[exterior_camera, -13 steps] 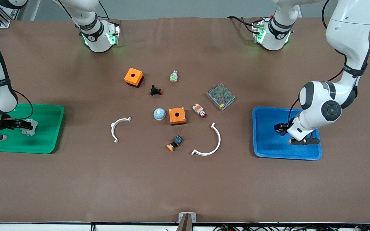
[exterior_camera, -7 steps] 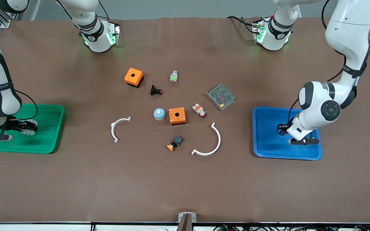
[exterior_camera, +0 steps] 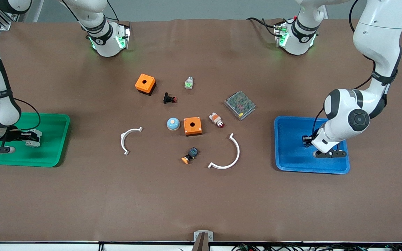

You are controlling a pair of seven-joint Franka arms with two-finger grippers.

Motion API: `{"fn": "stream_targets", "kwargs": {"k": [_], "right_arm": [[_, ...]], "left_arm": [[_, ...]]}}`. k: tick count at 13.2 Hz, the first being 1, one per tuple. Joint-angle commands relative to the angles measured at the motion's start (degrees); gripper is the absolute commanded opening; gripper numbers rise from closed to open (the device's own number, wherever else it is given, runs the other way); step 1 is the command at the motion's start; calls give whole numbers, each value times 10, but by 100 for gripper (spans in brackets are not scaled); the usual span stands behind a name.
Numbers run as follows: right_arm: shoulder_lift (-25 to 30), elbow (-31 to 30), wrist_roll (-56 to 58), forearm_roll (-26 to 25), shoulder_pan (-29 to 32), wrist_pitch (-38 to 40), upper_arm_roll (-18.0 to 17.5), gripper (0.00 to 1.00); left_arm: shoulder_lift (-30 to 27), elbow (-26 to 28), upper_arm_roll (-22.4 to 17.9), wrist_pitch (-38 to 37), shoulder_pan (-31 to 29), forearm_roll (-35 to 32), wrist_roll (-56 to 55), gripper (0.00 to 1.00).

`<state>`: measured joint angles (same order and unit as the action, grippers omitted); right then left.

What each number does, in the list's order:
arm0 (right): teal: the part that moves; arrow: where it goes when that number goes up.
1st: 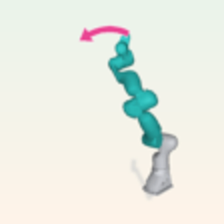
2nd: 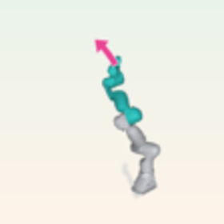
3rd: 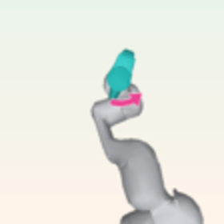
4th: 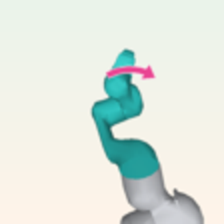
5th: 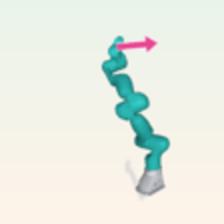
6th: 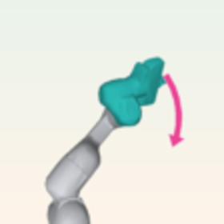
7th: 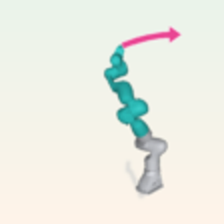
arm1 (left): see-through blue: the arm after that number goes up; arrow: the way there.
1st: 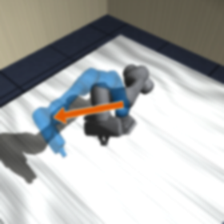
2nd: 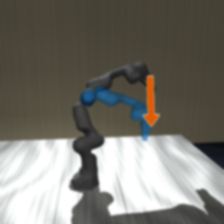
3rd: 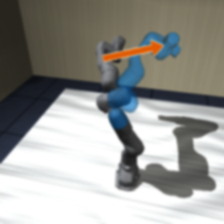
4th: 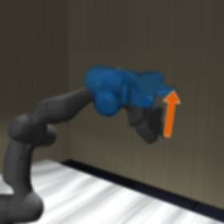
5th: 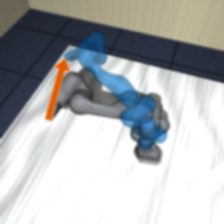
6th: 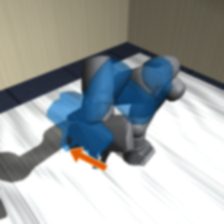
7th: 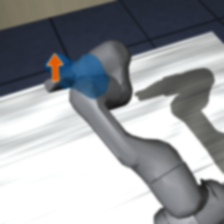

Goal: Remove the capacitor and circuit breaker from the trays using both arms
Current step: 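Close the left gripper on the capacitor while the right gripper grasps the breaker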

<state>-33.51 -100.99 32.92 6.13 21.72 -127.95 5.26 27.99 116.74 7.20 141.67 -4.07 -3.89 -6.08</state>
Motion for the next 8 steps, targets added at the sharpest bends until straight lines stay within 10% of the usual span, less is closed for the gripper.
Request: {"fn": "stream_targets", "kwargs": {"k": [1,8], "right_arm": [[36,74,-61,-6,-42,132,0,1],[76,70,-359,7,-270,183,-5,4]], "left_arm": [[-3,-5,2,3,1,-11,-26,15],[-8,-106,3,-158,122,-11,-228,15]]}}
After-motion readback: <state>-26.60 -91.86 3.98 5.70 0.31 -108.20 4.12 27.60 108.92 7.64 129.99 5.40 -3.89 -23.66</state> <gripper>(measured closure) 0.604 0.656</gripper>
